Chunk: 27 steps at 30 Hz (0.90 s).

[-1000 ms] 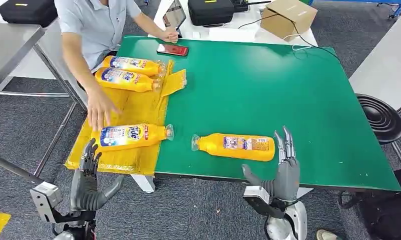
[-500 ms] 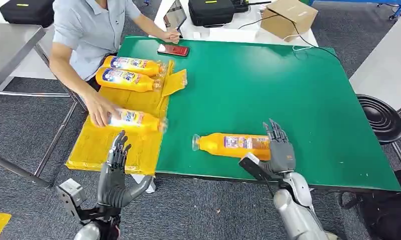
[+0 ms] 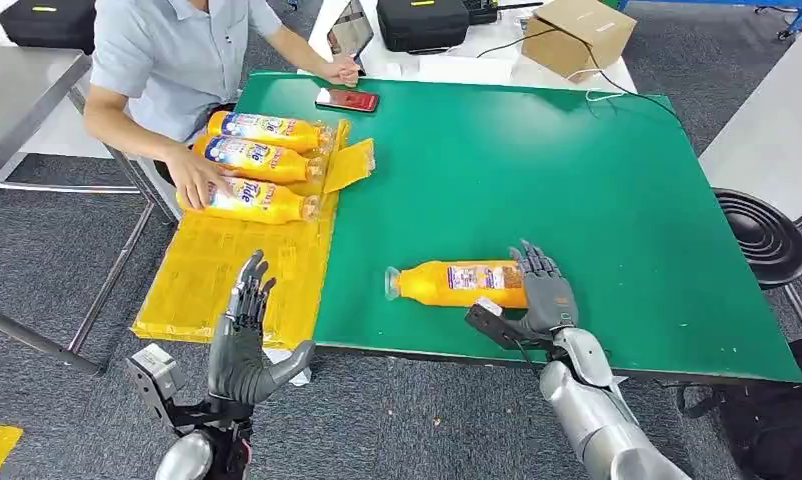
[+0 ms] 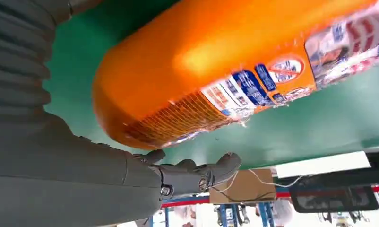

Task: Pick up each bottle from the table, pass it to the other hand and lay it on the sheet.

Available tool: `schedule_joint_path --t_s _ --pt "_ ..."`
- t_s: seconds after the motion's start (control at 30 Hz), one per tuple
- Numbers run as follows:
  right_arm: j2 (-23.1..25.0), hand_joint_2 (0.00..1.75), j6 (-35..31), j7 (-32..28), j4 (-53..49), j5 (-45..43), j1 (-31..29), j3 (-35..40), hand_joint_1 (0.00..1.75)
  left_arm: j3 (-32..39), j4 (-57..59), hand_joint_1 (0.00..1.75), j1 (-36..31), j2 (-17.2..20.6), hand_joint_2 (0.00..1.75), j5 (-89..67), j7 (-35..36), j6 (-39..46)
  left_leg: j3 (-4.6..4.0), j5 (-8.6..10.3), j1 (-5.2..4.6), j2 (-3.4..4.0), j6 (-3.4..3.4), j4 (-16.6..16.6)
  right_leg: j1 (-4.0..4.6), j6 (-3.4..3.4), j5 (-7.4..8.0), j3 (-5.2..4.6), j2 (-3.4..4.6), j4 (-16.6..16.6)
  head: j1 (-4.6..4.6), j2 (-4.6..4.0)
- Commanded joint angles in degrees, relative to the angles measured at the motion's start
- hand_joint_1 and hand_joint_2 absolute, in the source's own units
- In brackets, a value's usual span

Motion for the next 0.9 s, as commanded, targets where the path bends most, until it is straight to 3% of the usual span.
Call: schedule_joint_path --t_s 0.03,0.1,0.13,0.23,0.27,0.3,0.57,0.77,0.9 --pt "0.31 1.75 8.00 4.78 10.21 1.94 -7.15 3.93 0.00 -1.33 4.47 0.00 -3.64 0.89 1.75 -0.02 1.29 -0.65 0.26 -0.07 0.01 0.06 -0.07 -0.02 0.03 -0.14 -0.07 0.25 -0.02 0.00 0.00 0.00" --pt "0.12 1.75 12.33 6.49 11.38 2.90 -8.31 5.07 0.00 -1.41 4.66 0.00 -4.19 0.89 1.75 0.09 1.70 -1.03 0.31 -0.07 0.02 0.08 -0.08 -0.04 0.04 -0.16 -0.07 0.29 -0.01 -0.03 0.00 0.00" --pt "-0.01 1.75 13.34 6.75 11.59 3.13 -8.60 5.36 0.82 -1.47 4.73 0.00 -4.38 0.87 1.75 0.08 1.75 -1.11 0.32 -0.06 0.03 0.06 -0.09 -0.05 0.06 -0.16 -0.06 0.30 -0.03 -0.04 0.00 0.00" --pt "-0.38 1.75 14.21 6.65 11.75 3.54 -8.93 5.86 0.82 -1.56 4.84 0.00 -4.61 0.83 1.75 0.08 1.78 -1.18 0.29 -0.04 0.02 0.00 -0.06 -0.05 0.04 -0.13 -0.06 0.28 -0.08 -0.04 0.00 0.00" --pt "-0.38 1.75 14.21 6.65 11.75 3.54 -8.93 5.86 1.36 -1.56 4.84 0.00 -4.61 0.83 1.75 0.08 1.78 -1.18 0.27 0.01 0.02 -0.02 -0.06 -0.06 0.03 -0.09 -0.04 0.26 -0.08 -0.06 0.00 0.00" --pt "-0.55 1.75 15.18 6.19 11.90 3.33 -9.03 5.95 1.71 -1.77 5.11 0.00 -4.79 0.90 1.75 0.09 1.83 -1.34 0.43 -0.03 0.03 -0.01 -0.08 -0.09 0.06 -0.13 -0.07 0.42 -0.11 -0.10 0.02 0.00" --pt "-1.59 1.75 19.57 10.60 14.99 4.63 -9.50 6.94 1.75 -2.30 6.46 0.00 -6.08 1.03 1.75 1.22 2.45 -2.71 0.50 0.01 0.04 -0.11 -0.08 -0.09 0.06 -0.13 -0.05 0.51 -0.19 -0.12 0.02 0.00" --pt "-1.99 1.75 18.09 7.87 14.34 3.22 -7.66 5.54 1.75 -2.27 5.64 0.00 -5.27 1.23 1.75 1.49 2.38 -2.98 0.74 0.00 0.05 -0.13 -0.05 -0.07 0.06 -0.07 -0.05 0.73 -0.18 -0.14 0.02 0.00" --pt "0.84 1.75 12.59 -4.99 9.47 -7.05 -3.73 -2.05 1.75 0.06 3.54 0.00 -3.03 0.20 1.75 2.45 1.97 -0.63 0.82 0.01 0.08 -0.14 -0.08 -0.14 0.10 -0.14 -0.04 0.85 -0.21 -0.23 0.00 0.00"
